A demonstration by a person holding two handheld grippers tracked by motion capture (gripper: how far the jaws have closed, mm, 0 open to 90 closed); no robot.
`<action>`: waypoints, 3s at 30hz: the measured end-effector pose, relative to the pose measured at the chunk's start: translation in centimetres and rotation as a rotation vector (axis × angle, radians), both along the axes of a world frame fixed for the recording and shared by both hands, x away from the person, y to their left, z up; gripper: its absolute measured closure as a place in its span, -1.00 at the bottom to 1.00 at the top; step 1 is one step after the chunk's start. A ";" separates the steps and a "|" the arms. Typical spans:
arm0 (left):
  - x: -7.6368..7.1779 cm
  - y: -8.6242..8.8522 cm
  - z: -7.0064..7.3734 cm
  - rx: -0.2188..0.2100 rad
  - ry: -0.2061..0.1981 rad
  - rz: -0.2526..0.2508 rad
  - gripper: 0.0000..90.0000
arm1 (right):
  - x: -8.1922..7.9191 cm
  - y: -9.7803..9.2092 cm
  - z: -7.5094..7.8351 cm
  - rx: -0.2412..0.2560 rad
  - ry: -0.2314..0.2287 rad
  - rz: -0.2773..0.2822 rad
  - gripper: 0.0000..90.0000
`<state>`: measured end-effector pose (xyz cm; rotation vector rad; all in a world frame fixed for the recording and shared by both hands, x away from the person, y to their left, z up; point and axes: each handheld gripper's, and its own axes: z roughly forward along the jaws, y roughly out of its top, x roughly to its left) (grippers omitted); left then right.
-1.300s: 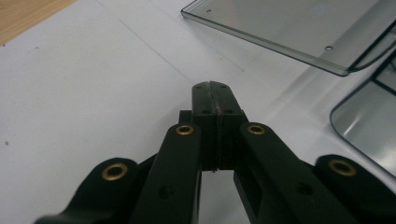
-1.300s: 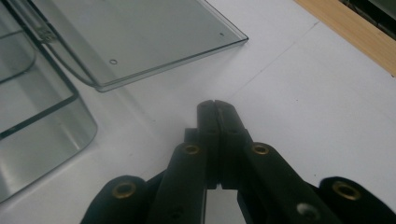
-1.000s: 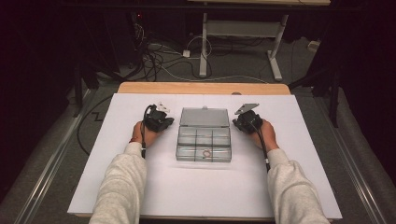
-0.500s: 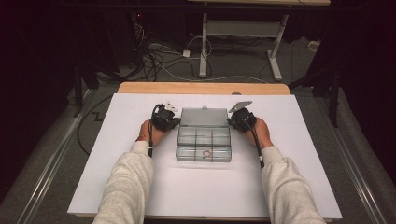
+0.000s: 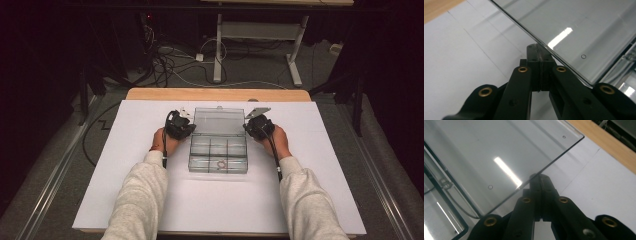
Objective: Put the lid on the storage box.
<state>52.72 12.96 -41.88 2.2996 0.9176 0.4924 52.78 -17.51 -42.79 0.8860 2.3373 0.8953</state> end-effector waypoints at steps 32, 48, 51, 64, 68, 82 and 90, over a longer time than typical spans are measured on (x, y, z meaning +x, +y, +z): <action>-2.1 -0.4 6.4 -0.035 -0.232 0.002 0.94 | -3.4 -0.1 5.7 0.059 -0.188 -0.044 1.00; -3.1 -0.5 7.5 -0.026 -0.269 0.007 0.94 | -4.2 0.1 5.9 0.077 -0.236 -0.054 1.00; -3.4 -0.4 7.8 -0.036 -0.276 0.001 0.94 | -4.3 0.1 6.0 0.082 -0.243 -0.055 1.00; -4.5 -0.1 8.4 -0.072 -0.299 -0.008 0.94 | -5.2 -0.1 6.8 0.125 -0.278 -0.043 1.00; -4.8 -0.2 8.4 -0.079 -0.307 -0.011 0.94 | -5.5 0.0 6.9 0.129 -0.293 -0.040 1.00; -5.8 -0.4 7.7 -0.127 -0.345 0.041 0.94 | -6.7 0.1 6.1 0.155 -0.317 -0.083 1.00; -6.7 -0.4 7.3 -0.166 -0.359 0.073 0.94 | -7.4 0.2 6.1 0.166 -0.329 -0.101 1.00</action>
